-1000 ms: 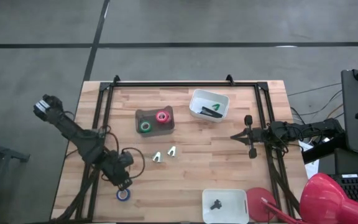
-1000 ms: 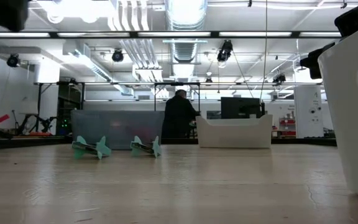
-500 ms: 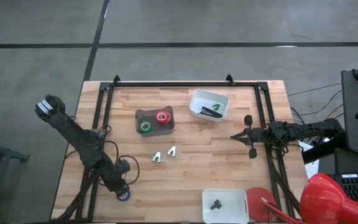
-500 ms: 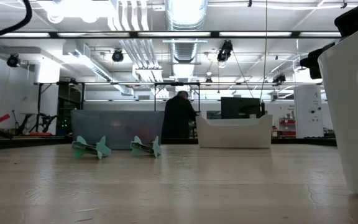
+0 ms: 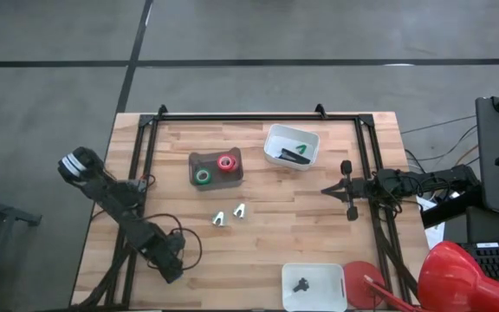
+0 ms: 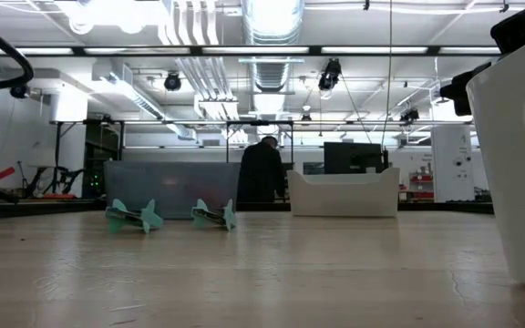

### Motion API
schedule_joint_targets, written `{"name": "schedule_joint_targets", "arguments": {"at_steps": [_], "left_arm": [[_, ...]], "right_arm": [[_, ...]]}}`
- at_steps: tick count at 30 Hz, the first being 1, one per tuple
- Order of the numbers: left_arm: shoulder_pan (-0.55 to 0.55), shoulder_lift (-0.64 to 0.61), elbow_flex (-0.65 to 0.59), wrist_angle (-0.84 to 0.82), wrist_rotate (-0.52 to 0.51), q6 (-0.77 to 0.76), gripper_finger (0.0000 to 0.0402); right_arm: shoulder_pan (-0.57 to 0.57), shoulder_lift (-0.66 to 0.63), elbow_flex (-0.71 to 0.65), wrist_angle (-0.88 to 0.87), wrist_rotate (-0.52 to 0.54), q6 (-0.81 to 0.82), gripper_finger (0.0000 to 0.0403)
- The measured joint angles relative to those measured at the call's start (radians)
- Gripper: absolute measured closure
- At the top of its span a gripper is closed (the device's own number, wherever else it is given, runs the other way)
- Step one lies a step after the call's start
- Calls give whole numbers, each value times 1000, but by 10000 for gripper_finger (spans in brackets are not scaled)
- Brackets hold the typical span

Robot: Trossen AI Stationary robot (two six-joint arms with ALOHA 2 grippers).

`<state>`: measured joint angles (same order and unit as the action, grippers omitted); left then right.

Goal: Pick and place Stapler, Stapler remover, tape
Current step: Put the blue tape into the black bin

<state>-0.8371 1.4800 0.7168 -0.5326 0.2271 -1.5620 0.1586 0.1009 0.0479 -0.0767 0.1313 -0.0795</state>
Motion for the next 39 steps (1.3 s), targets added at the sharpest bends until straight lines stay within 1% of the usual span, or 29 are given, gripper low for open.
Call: {"name": "schedule_joint_targets", "arguments": {"at_steps": [4,7,11,13,15,18,19,21,23,25,27,31,32,34,37,39], "left_arm": [[4,13,4,-6,6,23,277],[11,-5,2,-10,-3,23,305],[23,-40,0,-24,-90,75,358],[32,-53,0,-35,-140,129,362],[41,-67,0,-54,-228,181,362],[61,-86,0,-85,-401,229,362],[65,-93,0,-96,-471,241,361],[72,-105,0,-98,-641,265,347],[80,-113,0,-99,-810,307,331],[92,-118,4,-99,-963,364,323],[109,-129,4,-101,-1102,407,326],[172,-161,4,-107,-1356,472,347],[198,-177,4,-108,-1402,486,351],[254,-207,9,-108,-1449,530,356],[368,-268,13,-112,-1446,588,352],[461,-314,17,-107,-1406,593,342]], "right_arm": [[0,0,0,0,0,0,394],[0,0,0,0,0,-1,394],[0,0,0,0,0,-2,394],[0,0,0,0,0,0,394],[0,0,0,0,0,-2,394],[0,0,0,0,0,0,394],[0,0,0,0,0,-2,394],[0,0,0,0,0,-1,394],[0,0,0,0,0,-1,394],[0,0,0,0,0,-1,394],[0,0,0,0,0,0,394],[0,0,0,0,0,0,394],[0,0,0,0,0,-1,394],[0,0,0,0,0,-1,394],[0,0,0,0,0,-2,394],[0,0,0,0,0,-1,394]]}}
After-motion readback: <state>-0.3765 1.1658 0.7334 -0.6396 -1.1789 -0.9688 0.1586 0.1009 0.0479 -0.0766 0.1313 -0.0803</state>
